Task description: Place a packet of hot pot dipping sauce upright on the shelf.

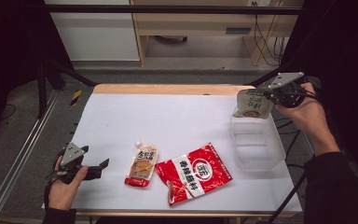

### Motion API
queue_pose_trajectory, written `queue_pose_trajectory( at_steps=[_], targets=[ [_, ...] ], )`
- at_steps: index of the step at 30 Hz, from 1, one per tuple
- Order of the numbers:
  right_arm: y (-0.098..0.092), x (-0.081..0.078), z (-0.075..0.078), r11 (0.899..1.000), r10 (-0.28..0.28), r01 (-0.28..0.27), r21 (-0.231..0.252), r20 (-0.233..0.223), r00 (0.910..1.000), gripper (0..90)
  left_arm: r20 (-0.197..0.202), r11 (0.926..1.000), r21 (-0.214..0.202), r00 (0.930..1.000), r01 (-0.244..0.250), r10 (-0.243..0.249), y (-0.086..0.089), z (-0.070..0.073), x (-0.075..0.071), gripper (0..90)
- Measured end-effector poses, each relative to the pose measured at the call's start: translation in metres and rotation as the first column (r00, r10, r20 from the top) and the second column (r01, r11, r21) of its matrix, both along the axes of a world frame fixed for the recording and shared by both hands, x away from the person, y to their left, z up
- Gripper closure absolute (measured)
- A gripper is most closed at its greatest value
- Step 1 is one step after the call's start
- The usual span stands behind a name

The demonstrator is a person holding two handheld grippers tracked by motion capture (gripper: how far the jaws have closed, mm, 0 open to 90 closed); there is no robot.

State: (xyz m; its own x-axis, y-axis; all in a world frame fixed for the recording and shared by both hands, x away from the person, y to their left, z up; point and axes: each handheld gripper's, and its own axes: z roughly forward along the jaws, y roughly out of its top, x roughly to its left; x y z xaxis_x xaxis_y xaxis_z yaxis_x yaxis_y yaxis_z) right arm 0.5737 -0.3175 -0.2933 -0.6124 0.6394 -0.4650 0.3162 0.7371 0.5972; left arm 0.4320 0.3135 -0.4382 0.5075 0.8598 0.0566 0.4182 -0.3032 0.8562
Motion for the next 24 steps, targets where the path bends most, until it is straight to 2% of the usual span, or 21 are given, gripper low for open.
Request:
queue_pose_trajectory(
  at_steps=[10, 15, 23, 24],
  targets=[
    [-0.001, 0.007, -0.017, 1.0, 0.021, -0.021, 0.003, -0.057, 0.9982, 90.0, -0.005, 0.9999, 0.008, 1.0, 0.007, -0.007, -0.003, -0.001, 0.001, 6.2],
    [0.001, 0.011, -0.028, 0.999, 0.036, -0.036, -0.002, -0.108, 0.9935, 90.0, -0.01, 0.9998, 0.015, 0.9998, 0.015, -0.015, -0.004, -0.002, 0.001, 6.2],
    [0.001, 0.019, -0.039, 1.0, 0.02, -0.02, 0.002, -0.137, 0.9903, 90.0, -0.013, 0.9997, 0.015, 0.9998, 0.018, -0.017, -0.005, -0.002, 0.001, 6.2],
    [-0.001, 0.021, -0.04, 1.0, 0.014, -0.012, 0.017, -0.134, 0.9909, 90.0, -0.015, 0.9997, 0.016, 0.9997, 0.018, -0.018, -0.006, -0.003, 0.001, 6.2]
  ],
)
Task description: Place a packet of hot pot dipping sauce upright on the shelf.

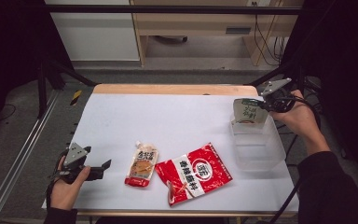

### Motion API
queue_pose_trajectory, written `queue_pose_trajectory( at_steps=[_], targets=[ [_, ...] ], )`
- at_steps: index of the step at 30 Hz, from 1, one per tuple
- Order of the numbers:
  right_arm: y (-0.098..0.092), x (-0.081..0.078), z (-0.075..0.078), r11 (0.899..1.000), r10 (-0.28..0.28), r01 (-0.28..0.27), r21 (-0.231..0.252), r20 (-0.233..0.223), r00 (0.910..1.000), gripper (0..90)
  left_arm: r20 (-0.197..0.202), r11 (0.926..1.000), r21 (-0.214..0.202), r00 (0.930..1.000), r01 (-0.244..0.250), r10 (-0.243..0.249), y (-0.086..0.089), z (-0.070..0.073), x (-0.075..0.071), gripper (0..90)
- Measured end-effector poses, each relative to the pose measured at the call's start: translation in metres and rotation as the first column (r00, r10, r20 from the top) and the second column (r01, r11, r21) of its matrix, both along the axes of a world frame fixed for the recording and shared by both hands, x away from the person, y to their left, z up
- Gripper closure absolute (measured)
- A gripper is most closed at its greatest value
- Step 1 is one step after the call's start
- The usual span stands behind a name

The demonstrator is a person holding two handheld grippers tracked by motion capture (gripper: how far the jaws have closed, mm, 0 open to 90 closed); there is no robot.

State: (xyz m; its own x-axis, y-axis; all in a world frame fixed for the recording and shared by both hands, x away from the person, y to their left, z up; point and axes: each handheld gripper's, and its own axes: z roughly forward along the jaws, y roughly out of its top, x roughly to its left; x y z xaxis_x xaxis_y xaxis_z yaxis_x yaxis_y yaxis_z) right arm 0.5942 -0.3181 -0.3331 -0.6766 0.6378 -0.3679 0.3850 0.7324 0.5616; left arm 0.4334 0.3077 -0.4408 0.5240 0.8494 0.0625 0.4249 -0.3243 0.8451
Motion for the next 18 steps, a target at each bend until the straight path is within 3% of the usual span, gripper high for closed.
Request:
queue_pose_trajectory(
  at_steps=[12, 18],
  targets=[
    [-0.014, 0.008, -0.008, 0.996, -0.085, 0.086, 0.04, -0.023, 0.9961, 87.8, -0.004, 1.0, -0.002, 1.0, 0.002, -0.002, -0.002, 0.0, 0.0, 6.2],
    [-0.015, 0.011, -0.01, 0.991, -0.121, 0.122, 0.055, -0.025, 0.9923, 78.3, -0.003, 0.9999, 0.004, 0.9999, 0.01, -0.01, -0.004, 0.0, 0.0, 6.2]
  ],
)
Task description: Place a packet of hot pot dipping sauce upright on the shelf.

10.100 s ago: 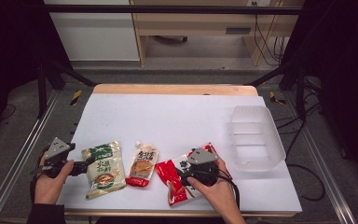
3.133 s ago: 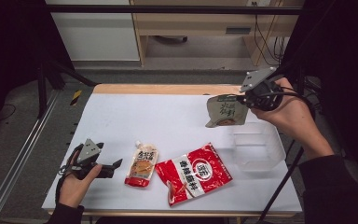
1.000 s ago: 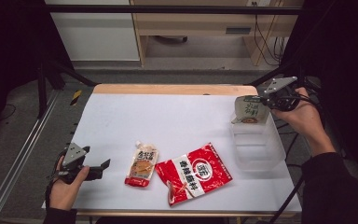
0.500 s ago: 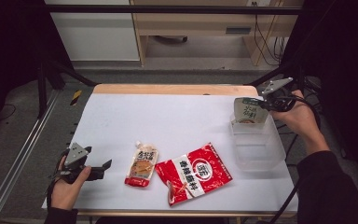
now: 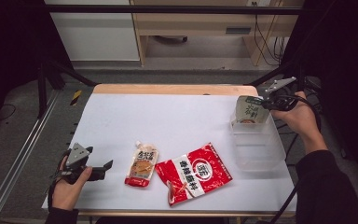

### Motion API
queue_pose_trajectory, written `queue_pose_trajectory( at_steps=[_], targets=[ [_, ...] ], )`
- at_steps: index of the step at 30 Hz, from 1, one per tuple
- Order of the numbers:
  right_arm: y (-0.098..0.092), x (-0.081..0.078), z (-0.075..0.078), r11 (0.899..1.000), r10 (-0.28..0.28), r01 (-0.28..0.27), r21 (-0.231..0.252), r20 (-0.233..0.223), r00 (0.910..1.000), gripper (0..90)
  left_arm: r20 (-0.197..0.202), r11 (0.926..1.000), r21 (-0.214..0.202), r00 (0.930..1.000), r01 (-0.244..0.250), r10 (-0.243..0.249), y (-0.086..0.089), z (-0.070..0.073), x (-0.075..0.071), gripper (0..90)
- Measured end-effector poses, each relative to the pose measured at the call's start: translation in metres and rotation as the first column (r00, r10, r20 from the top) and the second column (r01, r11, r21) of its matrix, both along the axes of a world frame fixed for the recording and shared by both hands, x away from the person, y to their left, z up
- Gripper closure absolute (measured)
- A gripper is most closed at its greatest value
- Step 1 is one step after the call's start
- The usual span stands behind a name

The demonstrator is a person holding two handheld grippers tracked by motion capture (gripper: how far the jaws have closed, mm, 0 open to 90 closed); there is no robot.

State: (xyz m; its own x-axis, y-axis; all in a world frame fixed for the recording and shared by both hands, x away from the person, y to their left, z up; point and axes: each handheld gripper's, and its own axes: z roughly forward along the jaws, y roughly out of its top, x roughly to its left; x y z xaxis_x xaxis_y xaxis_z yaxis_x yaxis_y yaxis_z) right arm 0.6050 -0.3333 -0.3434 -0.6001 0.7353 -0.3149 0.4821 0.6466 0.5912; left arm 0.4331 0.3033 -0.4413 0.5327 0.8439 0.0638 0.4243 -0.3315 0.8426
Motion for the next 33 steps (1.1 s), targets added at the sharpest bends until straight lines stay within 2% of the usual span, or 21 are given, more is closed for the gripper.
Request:
queue_pose_trajectory(
  at_steps=[1, 2, 3, 7, 12, 16, 22, 23, 27, 30, 31, 33],
  targets=[
    [0.001, 0.0, 0.001, 1.0, 0.0, 0.0, 0.027, 0.008, 1.0, 69.0, 0.001, 1.0, -0.001, 1.0, -0.001, 0.001, 0.0, 0.0, 0.0, 6.2],
    [0.001, 0.0, 0.002, 0.999, -0.001, 0.001, 0.037, 0.008, 1.0, 65.3, 0.001, 1.0, -0.003, 1.0, -0.002, 0.002, 0.0, 0.0, 0.0, 6.2],
    [0.001, 0.0, 0.002, 0.999, -0.001, 0.001, 0.037, 0.008, 1.0, 65.3, 0.002, 1.0, -0.002, 1.0, -0.003, 0.003, 0.001, 0.0, 0.0, 6.2],
    [0.004, -0.001, 0.002, 1.0, -0.017, 0.017, 0.021, 0.026, 0.9995, 52.3, 0.003, 1.0, -0.004, 1.0, -0.004, 0.004, 0.001, 0.001, 0.0, 6.2],
    [0.006, -0.003, 0.002, 1.0, -0.023, 0.023, 0.015, 0.015, 0.9996, 43.5, 0.005, 1.0, -0.005, 1.0, -0.003, 0.003, 0.002, 0.001, 0.0, 6.2],
    [0.008, -0.003, 0.003, 1.0, -0.03, 0.03, 0.009, 0.027, 0.9992, 34.1, 0.004, 1.0, -0.006, 1.0, -0.003, 0.003, 0.002, 0.001, 0.0, 6.2],
    [0.013, -0.011, 0.013, 0.999, -0.049, 0.047, 0.025, 0.086, 0.9951, 20.7, 0.005, 1.0, -0.007, 1.0, -0.003, 0.003, 0.002, 0.001, 0.0, 6.2],
    [0.013, -0.011, 0.013, 0.999, -0.049, 0.047, 0.025, 0.086, 0.9951, 20.7, 0.005, 1.0, -0.007, 1.0, -0.002, 0.002, 0.002, 0.001, 0.0, 6.2],
    [0.021, -0.027, 0.026, 1.0, -0.025, 0.022, 0.018, 0.143, 0.9894, 18.5, 0.003, 1.0, -0.004, 1.0, 0.006, -0.006, 0.0, 0.001, 0.0, 6.2],
    [0.033, -0.047, 0.038, 0.999, -0.013, 0.006, 0.044, 0.171, 0.9852, 15.7, 0.003, 0.9999, -0.002, 0.9999, 0.014, -0.014, -0.001, 0.002, 0.0, 6.1],
    [0.045, -0.062, 0.044, 0.999, 0.003, -0.011, 0.037, 0.205, 0.9788, 14.8, 0.003, 0.9998, 0.0, 0.9998, 0.018, -0.018, -0.002, 0.002, 0.0, 6.0],
    [0.049, -0.068, 0.046, 0.999, 0.014, -0.023, 0.038, 0.218, 0.9758, 12.6, 0.002, 0.9997, 0.003, 0.9997, 0.025, -0.025, -0.003, 0.002, -0.001, 6.0]
  ],
)
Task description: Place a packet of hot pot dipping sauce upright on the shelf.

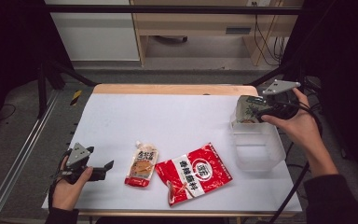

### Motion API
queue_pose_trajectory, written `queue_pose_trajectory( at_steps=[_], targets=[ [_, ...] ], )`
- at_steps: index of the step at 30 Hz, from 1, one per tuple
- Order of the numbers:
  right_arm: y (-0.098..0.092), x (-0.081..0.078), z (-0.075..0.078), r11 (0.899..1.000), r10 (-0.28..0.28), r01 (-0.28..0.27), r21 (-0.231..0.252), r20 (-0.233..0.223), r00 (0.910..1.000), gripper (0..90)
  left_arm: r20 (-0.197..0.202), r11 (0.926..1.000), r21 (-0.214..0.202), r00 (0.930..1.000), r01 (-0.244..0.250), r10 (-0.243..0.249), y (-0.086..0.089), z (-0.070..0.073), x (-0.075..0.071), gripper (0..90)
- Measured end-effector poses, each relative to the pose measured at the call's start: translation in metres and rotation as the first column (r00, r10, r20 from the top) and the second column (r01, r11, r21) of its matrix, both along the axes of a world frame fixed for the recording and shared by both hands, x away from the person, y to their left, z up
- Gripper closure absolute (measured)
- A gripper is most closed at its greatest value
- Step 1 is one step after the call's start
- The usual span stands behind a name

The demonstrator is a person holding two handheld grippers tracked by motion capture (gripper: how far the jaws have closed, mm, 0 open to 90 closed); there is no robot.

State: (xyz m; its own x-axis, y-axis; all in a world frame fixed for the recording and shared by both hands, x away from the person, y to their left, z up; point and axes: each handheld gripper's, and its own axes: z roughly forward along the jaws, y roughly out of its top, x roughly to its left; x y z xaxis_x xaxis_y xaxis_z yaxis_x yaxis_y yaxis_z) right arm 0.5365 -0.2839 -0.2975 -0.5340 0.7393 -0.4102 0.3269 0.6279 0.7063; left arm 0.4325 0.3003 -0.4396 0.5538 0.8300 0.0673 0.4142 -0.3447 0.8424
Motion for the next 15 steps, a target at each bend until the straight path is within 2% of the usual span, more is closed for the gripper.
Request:
queue_pose_trajectory(
  at_steps=[3, 4, 5, 7, 10, 11, 12, 13, 15],
  targets=[
    [0.023, -0.025, 0.005, 0.998, 0.053, -0.055, 0.034, 0.052, 0.9972, 11.4, 0.0, 0.9999, 0.006, 1.0, 0.009, -0.009, -0.003, 0.0, -0.001, 6.0],
    [0.039, -0.037, 0.005, 0.995, 0.089, -0.091, 0.043, 0.064, 0.994, 11.6, 0.001, 1.0, 0.004, 1.0, 0.009, -0.009, -0.003, 0.0, -0.001, 5.9],
    [0.047, -0.043, 0.004, 0.993, 0.107, -0.11, 0.044, 0.068, 0.9919, 11.6, 0.001, 0.9999, 0.004, 0.9999, 0.013, -0.013, -0.004, 0.0, -0.001, 5.9],
    [0.053, -0.046, 0.003, 0.991, 0.123, -0.127, 0.049, 0.068, 0.99, 11.5, 0.003, 0.9999, 0.006, 0.9999, 0.013, -0.013, -0.004, 0.0, -0.001, 5.9],
    [0.08, -0.061, -0.003, 0.979, 0.174, -0.18, 0.096, 0.068, 0.9824, 11.8, 0.002, 0.9999, 0.008, 0.9999, 0.013, -0.013, -0.005, 0.0, -0.002, 5.9],
    [0.086, -0.063, -0.004, 0.976, 0.189, -0.194, 0.097, 0.06, 0.9802, 12.0, 0.002, 0.9999, 0.007, 0.9999, 0.013, -0.013, -0.005, 0.0, -0.002, 5.9],
    [0.105, -0.069, -0.01, 0.971, 0.217, -0.222, 0.089, 0.06, 0.9743, 12.6, 0.002, 0.9998, 0.008, 0.9999, 0.016, -0.016, -0.005, 0.0, -0.002, 5.9],
    [0.105, -0.069, -0.01, 0.971, 0.217, -0.222, 0.089, 0.06, 0.9743, 12.6, 0.002, 0.9998, 0.011, 0.9999, 0.017, -0.017, -0.006, 0.0, -0.002, 5.9],
    [0.12, -0.073, -0.016, 0.965, 0.241, -0.245, 0.091, 0.053, 0.9691, 13.1, 0.003, 0.9997, 0.012, 0.9998, 0.019, -0.02, -0.006, 0.0, -0.002, 5.9]
  ],
)
